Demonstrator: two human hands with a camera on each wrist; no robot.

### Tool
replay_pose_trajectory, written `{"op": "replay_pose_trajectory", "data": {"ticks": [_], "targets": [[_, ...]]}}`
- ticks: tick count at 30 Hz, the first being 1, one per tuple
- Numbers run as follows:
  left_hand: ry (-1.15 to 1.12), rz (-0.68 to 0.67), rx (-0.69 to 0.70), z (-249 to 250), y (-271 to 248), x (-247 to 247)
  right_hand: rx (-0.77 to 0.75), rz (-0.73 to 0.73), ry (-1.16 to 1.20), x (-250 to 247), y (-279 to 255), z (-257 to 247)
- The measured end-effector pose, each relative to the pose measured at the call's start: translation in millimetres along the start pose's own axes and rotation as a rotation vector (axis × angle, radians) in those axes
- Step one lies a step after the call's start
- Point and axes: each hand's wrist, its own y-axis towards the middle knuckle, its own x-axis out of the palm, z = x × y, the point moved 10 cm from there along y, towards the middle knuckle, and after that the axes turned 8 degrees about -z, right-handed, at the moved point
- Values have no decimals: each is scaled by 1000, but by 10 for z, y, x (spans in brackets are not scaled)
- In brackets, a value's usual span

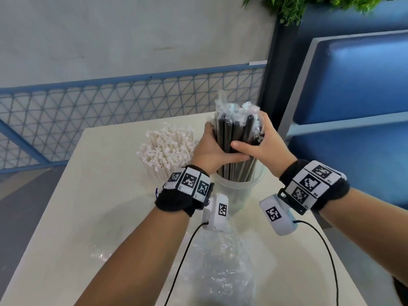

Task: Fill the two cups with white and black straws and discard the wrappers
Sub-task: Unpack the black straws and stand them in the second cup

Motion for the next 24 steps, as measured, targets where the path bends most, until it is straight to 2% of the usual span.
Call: {"op": "replay_pose_trajectory", "data": {"ticks": [4, 8, 11, 14, 17, 21, 24], "targets": [[-14, -13, 50, 109, -48, -38, -29, -100, 56, -11, 39, -131], [112, -70, -60, -116, -161, 9, 120, -288, -90, 113, -124, 190], [156, -81, -97, -241, -190, 16, 182, -351, -100, 179, -238, 404], [219, -123, -115, -304, -140, 66, 207, -298, -176, 213, -250, 465], [233, -156, -112, -323, -92, 151, 210, -166, -265, 190, -217, 476], [195, -1, -46, -183, -88, 27, 131, 9, -77, 84, -197, 293], [70, 34, 22, 36, -99, -30, 26, 34, 37, -7, -135, 41]]}}
